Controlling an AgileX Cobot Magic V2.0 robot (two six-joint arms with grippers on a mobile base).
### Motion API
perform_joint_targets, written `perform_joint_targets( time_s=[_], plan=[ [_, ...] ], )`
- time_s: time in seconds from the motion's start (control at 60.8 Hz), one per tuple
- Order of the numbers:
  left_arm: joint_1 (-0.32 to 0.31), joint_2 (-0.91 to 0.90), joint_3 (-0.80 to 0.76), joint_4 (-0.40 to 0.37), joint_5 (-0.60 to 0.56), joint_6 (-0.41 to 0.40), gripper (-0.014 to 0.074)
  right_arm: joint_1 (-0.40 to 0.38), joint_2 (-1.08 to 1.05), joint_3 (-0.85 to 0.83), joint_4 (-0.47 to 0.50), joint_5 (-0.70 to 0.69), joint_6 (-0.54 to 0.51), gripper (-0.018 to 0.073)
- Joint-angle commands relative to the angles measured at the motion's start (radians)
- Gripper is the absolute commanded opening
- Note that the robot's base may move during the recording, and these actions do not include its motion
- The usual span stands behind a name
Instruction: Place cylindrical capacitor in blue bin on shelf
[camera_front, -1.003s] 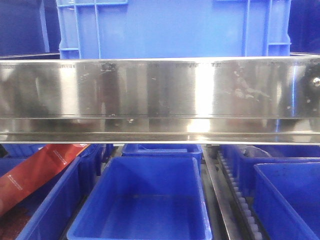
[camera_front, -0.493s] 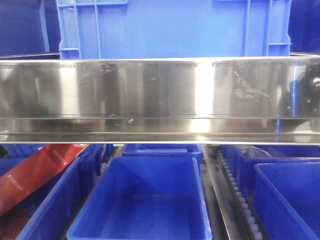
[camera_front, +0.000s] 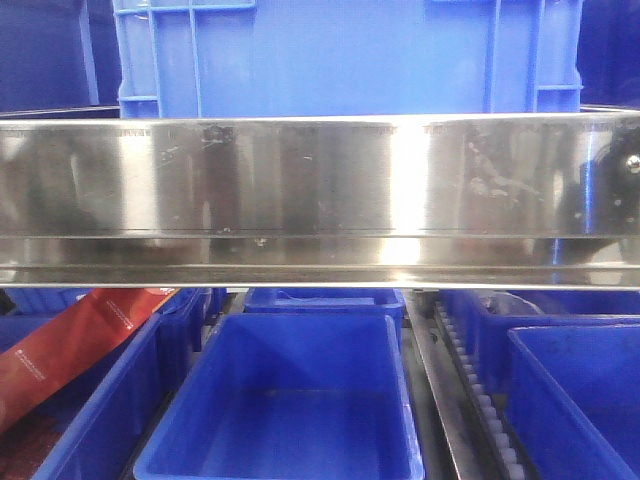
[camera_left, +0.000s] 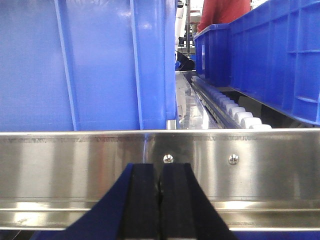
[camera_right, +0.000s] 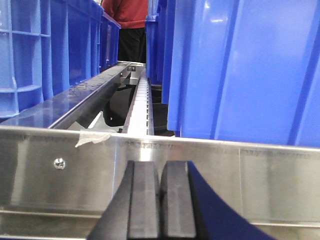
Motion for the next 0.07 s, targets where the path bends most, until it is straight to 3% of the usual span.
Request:
perform_joint_targets(
  time_s=[0.0,0.049],
  plan=[
    [0.0,-0.006,-0.002,-0.006,-0.027,-0.007,-0.0111,-0.005,-0.002,0.002,-0.003,-0.025,0.003,-0.0162],
    [0.0,-0.006,-0.002,-0.006,-0.027,-0.007,-0.0111,-0.005,-0.002,0.002,-0.003,-0.025,0.003,-0.0162]
  ],
)
